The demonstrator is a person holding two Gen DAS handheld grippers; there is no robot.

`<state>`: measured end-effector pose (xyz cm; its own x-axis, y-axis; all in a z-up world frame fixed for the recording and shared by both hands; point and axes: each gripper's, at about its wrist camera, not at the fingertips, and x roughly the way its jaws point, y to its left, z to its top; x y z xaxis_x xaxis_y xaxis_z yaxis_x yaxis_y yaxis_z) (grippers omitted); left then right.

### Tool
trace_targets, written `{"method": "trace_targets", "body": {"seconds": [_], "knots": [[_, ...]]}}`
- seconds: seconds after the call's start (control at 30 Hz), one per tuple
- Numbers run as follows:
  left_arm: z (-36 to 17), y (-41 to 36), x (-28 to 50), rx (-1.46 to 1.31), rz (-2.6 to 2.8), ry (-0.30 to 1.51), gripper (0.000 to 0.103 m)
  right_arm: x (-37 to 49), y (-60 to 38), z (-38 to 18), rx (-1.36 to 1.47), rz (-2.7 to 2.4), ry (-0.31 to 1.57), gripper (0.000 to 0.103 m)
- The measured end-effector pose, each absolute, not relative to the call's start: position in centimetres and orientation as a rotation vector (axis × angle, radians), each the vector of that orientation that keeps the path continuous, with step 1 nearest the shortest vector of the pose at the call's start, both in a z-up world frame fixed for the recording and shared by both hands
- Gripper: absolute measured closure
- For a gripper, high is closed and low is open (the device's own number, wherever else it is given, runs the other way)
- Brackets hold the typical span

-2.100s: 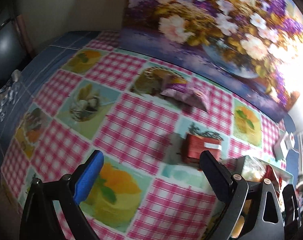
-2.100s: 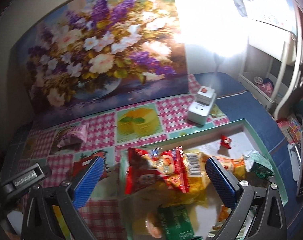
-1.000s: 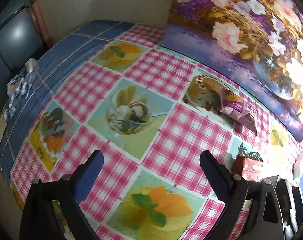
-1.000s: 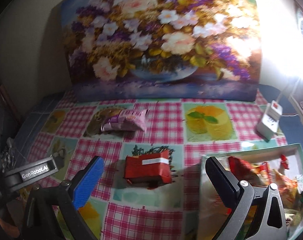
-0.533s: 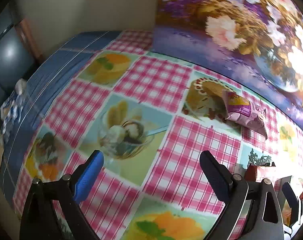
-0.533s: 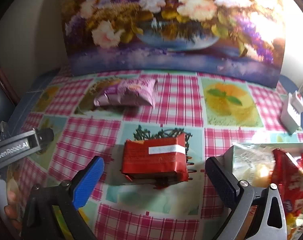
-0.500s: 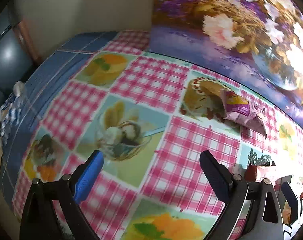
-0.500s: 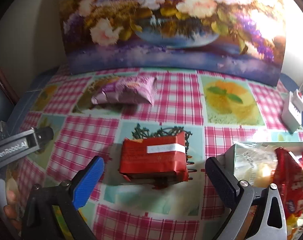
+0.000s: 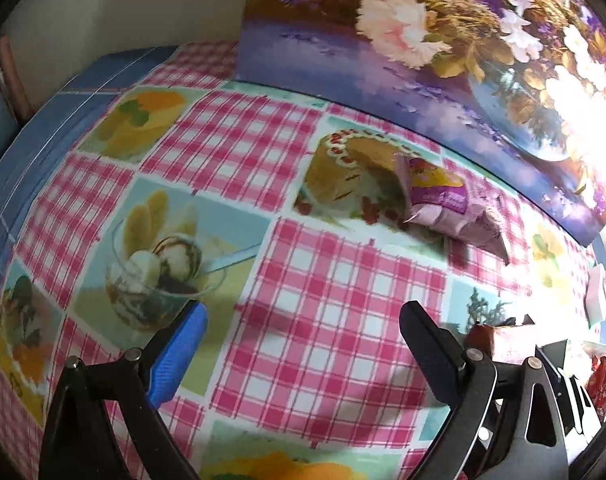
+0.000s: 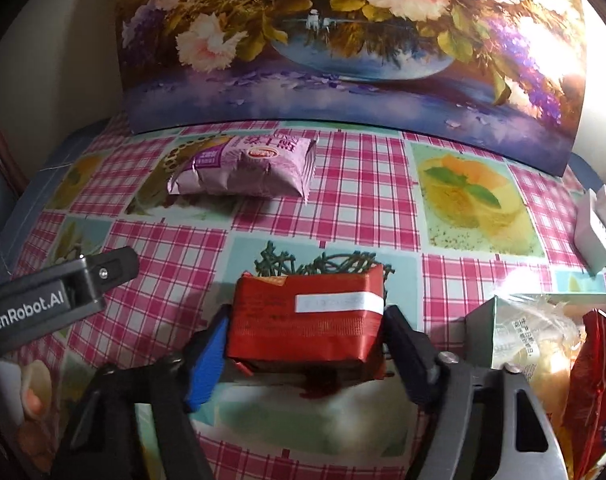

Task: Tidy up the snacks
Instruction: 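Grasp red rectangular pack with right gripper while left gripper approaches pink Swiss roll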

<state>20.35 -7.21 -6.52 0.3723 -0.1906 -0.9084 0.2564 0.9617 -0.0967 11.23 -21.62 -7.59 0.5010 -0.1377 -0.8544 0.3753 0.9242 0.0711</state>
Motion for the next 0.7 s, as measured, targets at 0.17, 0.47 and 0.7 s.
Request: {"method": "trace_targets", "body": {"seconds": [0.17,0.47,0.7], "knots": [[-6.0,-9.1,20.8,0.093,-0.345,1.142,0.006,11.3,-22.1,-7.6,0.283,-0.327,0.987,0.033],[-4.5,-11.5,22.0,0.047,-0.464,1.136,0.006,11.2,-24.2,-5.9,0.307,-0.383,0.88,0.036],[-3.5,-13.2,23.6,-0.006,-0.53,1.124,0.006,10.9,-26.5,-3.2,0.273,-0.505,0.753,0.036]]}}
